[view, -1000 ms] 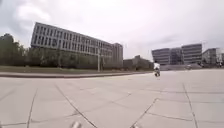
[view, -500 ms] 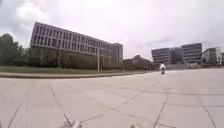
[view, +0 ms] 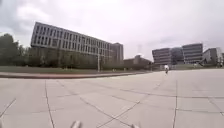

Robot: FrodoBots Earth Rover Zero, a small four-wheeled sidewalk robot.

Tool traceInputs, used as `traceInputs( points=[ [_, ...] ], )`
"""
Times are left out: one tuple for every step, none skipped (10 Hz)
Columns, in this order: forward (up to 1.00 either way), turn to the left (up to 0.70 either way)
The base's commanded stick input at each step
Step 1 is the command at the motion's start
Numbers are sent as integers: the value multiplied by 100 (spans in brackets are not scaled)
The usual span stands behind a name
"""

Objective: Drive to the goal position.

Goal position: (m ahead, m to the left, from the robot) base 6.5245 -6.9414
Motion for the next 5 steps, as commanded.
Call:
traceInputs(
  points=[
    [70, -30],
    [70, -31],
    [70, -31],
    [70, -30],
    [70, -30]
  ],
)
